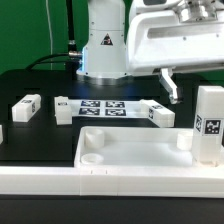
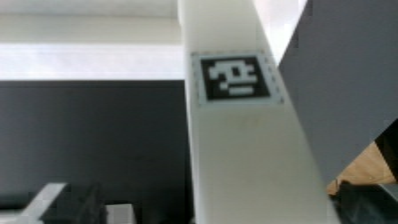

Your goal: Assemble desk

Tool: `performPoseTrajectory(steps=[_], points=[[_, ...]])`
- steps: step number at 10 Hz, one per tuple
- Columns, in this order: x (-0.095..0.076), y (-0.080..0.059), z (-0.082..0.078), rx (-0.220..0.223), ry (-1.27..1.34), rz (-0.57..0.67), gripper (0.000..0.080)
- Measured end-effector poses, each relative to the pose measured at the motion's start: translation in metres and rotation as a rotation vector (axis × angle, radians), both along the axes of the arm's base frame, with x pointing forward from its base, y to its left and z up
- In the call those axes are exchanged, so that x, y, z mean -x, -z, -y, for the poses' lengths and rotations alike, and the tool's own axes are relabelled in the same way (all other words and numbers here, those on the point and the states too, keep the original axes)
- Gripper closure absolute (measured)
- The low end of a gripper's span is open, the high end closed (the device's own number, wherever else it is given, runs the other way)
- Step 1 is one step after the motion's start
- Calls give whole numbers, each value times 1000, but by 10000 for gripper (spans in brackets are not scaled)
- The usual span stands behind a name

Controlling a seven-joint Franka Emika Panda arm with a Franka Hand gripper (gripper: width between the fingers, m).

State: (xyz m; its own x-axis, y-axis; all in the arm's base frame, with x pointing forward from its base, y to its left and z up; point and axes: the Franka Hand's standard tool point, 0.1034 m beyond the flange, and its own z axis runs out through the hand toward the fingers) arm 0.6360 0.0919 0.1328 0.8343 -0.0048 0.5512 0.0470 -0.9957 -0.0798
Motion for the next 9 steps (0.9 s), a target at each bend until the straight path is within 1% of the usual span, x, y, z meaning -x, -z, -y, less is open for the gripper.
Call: performPoseTrajectory(steps=[1, 2, 3, 4, 5, 6, 7, 8, 9], points=[[-1, -3, -1, -2, -2, -6, 150], [1, 0, -2, -5, -6, -30, 150], [2, 1, -2, -6, -7, -35, 150], [4, 6, -5, -12, -15, -83, 150], [7, 12, -7, -20, -26, -154, 150], [7, 13, -8, -34, -40, -249, 150], [4, 10, -7, -45, -50, -321, 150], [1, 11, -6, -50, -54, -357, 150], [5, 14, -7, -55, -70, -445, 150]])
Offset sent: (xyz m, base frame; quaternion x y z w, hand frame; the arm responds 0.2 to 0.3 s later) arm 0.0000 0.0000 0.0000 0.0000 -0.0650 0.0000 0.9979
